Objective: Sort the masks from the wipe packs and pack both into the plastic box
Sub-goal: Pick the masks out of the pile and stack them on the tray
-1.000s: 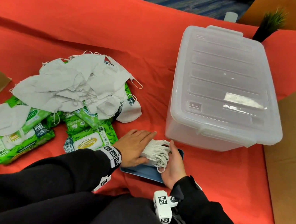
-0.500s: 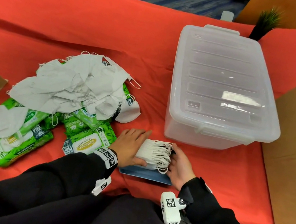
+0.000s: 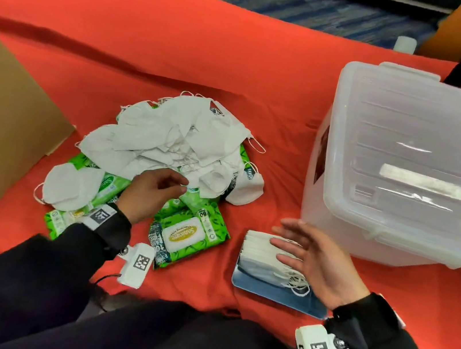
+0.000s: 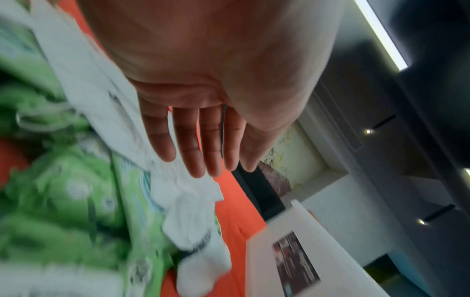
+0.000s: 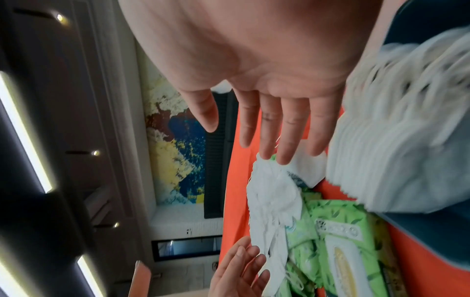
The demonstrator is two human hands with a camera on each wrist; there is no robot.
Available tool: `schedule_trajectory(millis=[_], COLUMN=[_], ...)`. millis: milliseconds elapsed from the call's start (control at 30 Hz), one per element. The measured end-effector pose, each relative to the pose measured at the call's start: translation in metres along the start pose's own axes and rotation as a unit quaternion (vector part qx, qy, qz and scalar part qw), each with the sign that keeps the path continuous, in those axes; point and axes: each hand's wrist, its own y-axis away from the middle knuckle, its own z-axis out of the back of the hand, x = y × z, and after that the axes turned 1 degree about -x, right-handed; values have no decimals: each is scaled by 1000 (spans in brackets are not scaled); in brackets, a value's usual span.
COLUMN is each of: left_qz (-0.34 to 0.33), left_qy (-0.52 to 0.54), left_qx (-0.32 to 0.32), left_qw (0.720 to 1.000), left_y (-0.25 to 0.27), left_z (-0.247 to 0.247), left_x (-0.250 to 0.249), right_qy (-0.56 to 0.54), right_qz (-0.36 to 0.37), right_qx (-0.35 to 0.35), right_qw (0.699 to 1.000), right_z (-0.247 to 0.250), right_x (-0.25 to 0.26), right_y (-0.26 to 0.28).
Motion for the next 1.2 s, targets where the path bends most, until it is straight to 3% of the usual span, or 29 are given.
schedule_trajectory(millis=[267, 367, 500, 567, 667, 700, 767, 900, 1000, 1067, 1133, 1200], left_qz=[31, 84, 123, 94, 36, 17, -10, -56, -71, -79, -83, -81], left_qy=[-205, -266, -319, -367, -424, -429, -430, -433, -411, -421, -437, -443], left_qx=[-73, -91, -38, 5, 52, 61, 73, 90, 109, 147, 199, 234], left_qw=[976, 956, 939, 926, 903, 901, 900, 895, 902, 892, 874, 861], left_y=[-30, -37, -40, -42, -54, -60, -76, -109, -136, -152, -167, -176], left_z=[133, 166, 177, 168, 152, 144, 135, 128, 135, 139, 140, 138], left_x=[57, 95, 134, 142, 146, 144, 137, 122, 113, 109, 104, 102], right_qy=[24, 136, 316, 462, 695, 739, 782, 787, 789, 793, 786, 784], right_qz=[-16, 2, 71, 143, 219, 209, 163, 126, 156, 183, 189, 213], right_qx=[62, 70, 65, 42, 18, 5, -29, -39, -7, 0, 10, -34], right_qw=[998, 988, 944, 874, 684, 641, 601, 603, 594, 581, 588, 582], right_z=[-140, -195, -258, -276, -297, -299, -302, -300, -291, -285, -283, -286], right_x=[-1, -11, -35, -46, -62, -65, -69, -61, -57, -54, -48, -44], right_y=[-74, -115, -178, -207, -235, -238, -249, -265, -275, -278, -281, -288])
